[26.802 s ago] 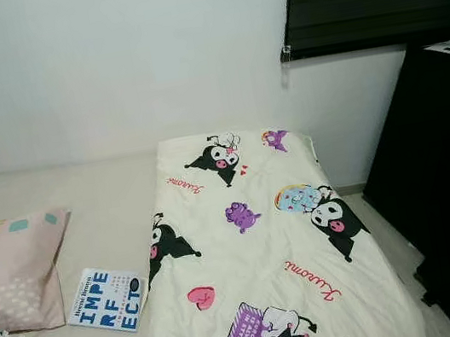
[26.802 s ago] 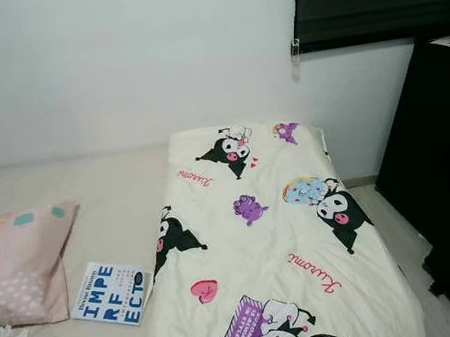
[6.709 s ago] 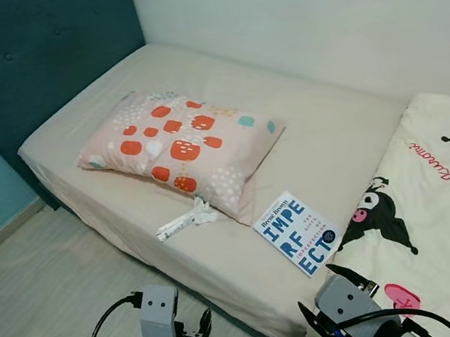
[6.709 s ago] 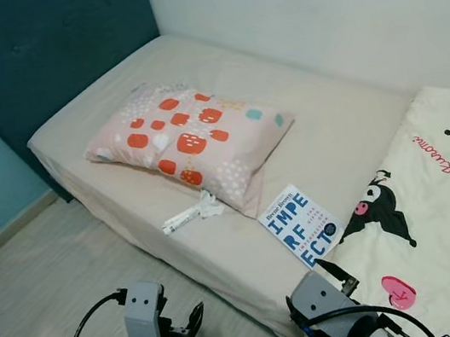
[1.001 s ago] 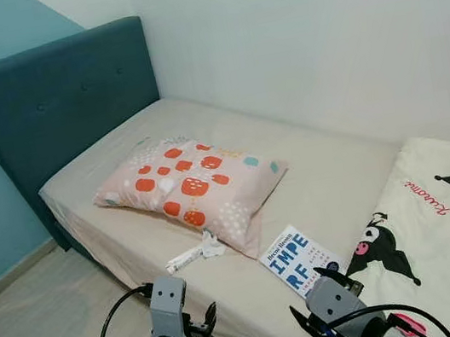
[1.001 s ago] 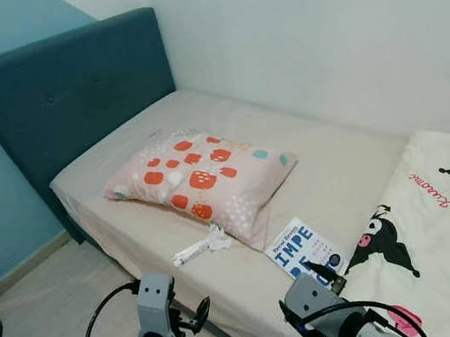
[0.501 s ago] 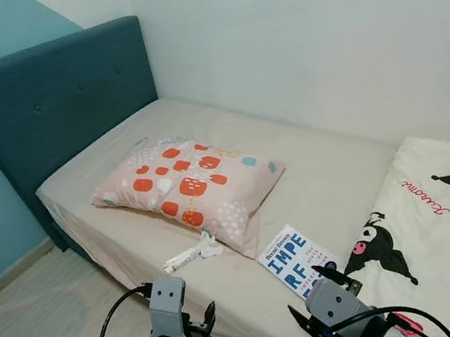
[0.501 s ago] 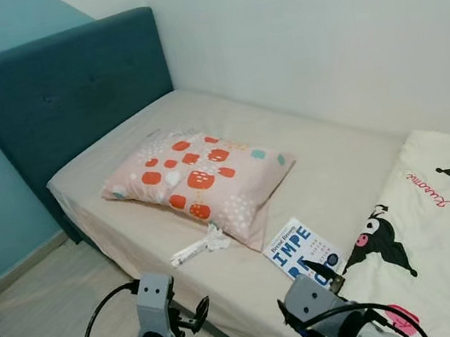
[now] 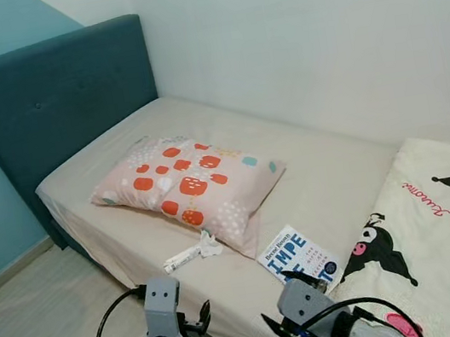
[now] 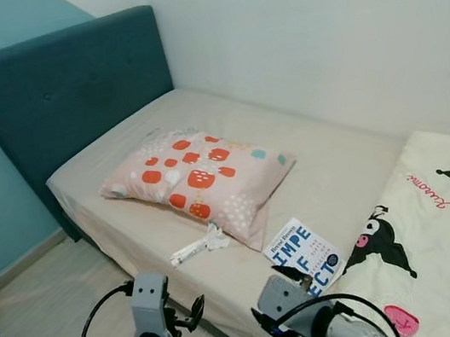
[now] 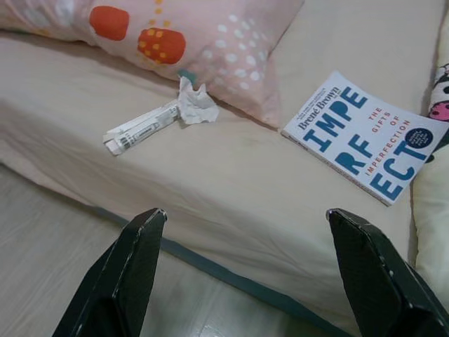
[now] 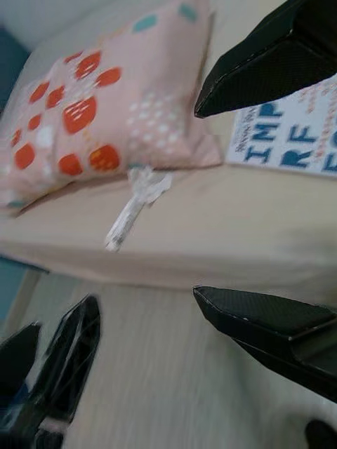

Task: Clean up the room

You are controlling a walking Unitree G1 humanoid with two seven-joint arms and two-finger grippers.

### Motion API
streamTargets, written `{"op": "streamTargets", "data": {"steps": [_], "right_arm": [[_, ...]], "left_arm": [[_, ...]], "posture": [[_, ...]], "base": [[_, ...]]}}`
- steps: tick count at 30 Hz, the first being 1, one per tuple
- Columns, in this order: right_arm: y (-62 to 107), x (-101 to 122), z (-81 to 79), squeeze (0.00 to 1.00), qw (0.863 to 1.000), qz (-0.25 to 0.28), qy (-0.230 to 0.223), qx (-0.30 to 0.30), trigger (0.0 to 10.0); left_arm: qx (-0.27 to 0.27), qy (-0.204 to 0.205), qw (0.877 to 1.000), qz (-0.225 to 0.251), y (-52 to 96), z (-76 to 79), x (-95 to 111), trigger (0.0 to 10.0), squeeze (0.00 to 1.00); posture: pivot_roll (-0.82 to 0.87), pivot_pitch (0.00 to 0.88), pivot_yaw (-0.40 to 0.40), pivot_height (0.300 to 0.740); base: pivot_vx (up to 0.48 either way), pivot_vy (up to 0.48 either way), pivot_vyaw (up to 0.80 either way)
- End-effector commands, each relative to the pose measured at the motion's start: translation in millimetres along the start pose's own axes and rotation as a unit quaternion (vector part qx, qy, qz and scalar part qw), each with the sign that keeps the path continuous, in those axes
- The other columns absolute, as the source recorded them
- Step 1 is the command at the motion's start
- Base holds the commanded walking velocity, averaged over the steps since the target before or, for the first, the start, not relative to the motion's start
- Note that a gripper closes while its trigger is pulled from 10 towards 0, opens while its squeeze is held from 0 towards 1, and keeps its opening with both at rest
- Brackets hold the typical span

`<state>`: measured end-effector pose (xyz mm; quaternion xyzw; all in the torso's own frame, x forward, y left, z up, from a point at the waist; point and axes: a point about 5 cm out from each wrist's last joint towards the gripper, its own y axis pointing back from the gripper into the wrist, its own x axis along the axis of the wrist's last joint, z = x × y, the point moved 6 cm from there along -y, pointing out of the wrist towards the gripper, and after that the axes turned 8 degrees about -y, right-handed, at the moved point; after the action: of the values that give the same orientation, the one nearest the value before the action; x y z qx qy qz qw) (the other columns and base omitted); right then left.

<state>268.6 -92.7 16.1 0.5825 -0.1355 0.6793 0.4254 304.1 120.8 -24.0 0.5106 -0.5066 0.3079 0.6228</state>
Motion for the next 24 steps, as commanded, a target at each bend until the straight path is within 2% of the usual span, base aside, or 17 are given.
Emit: {"op": "streamTargets", "data": {"steps": [1, 6, 16, 24], "right_arm": [[-1.8, -2.6, -1.7, 0.13, 1.000, 0.000, -0.008, 0.009, 10.0], [-6.0, -5.0, -2.1, 0.13, 1.000, -0.002, -0.015, 0.019, 10.0], [-3.8, -10.8, -2.1, 0.10, 0.999, -0.006, -0.023, 0.028, 10.0], [-5.6, -8.5, -2.2, 0.10, 0.999, 0.001, -0.023, 0.034, 10.0]], "left_arm": [[0.003, -0.001, 1.000, 0.001, 1.5, -1.4, -0.5, 10.0, 0.00], [0.008, 0.001, 1.000, -0.001, 4.2, -2.3, -3.1, 10.0, 0.00], [0.013, 0.009, 1.000, -0.001, 6.2, 0.8, -4.5, 10.0, 0.00], [0.014, 0.011, 1.000, 0.000, 6.3, 0.2, -3.6, 10.0, 0.00]], "posture": [[-0.15, 0.000, -0.038, 0.740], [-0.14, 0.005, -0.049, 0.740], [-0.15, 0.021, -0.067, 0.740], [-0.15, 0.032, -0.055, 0.740]], "base": [[0.000, 0.000, 0.00], [0.000, 0.000, 0.00], [0.000, 0.000, 0.00], [0.000, 0.000, 0.00]]}}
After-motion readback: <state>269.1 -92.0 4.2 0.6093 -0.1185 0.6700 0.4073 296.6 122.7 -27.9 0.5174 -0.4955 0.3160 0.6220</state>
